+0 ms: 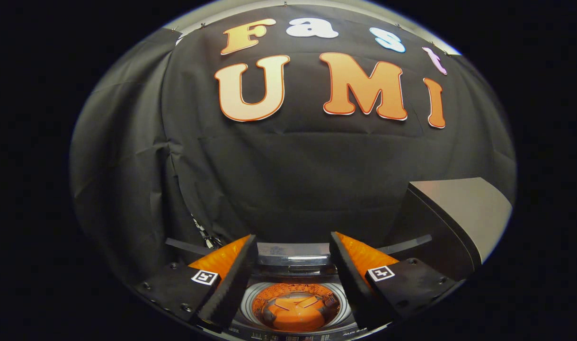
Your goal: Put the clothes into the washing machine and then close the washing machine lid.
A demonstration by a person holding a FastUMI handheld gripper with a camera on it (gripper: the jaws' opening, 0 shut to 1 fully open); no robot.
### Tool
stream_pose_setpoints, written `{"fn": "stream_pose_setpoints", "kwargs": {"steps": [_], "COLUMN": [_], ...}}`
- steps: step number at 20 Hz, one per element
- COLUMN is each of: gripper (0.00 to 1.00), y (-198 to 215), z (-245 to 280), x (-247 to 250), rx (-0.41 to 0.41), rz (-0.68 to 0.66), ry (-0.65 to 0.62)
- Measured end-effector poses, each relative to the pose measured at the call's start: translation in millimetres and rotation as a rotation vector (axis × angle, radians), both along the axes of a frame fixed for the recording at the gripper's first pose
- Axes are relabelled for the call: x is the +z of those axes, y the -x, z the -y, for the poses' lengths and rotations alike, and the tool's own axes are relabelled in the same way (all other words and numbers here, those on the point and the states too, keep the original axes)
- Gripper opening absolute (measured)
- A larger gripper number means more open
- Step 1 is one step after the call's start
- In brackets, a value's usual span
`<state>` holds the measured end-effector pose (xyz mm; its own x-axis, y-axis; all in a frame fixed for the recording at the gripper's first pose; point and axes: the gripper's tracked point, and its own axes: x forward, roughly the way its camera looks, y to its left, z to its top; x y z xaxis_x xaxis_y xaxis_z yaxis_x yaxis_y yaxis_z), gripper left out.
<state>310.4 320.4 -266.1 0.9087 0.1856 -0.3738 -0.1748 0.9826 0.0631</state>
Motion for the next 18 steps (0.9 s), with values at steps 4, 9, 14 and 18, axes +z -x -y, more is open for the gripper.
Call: {"fn": "stream_pose_setpoints", "kwargs": {"steps": [4,9,14,18], "gripper": [0.99,0.99,1.00,1.00], "y": [9,27,30,33], "z": [1,4,4,7], "x": [-7,-31,-56,-57], "rx": [-0.001,0.002,-0.001,0.012], "rz": [-0.009,-0.085,-0.151,-0.152], "ry": [0.013,0.030,-0.003,0.003]}}
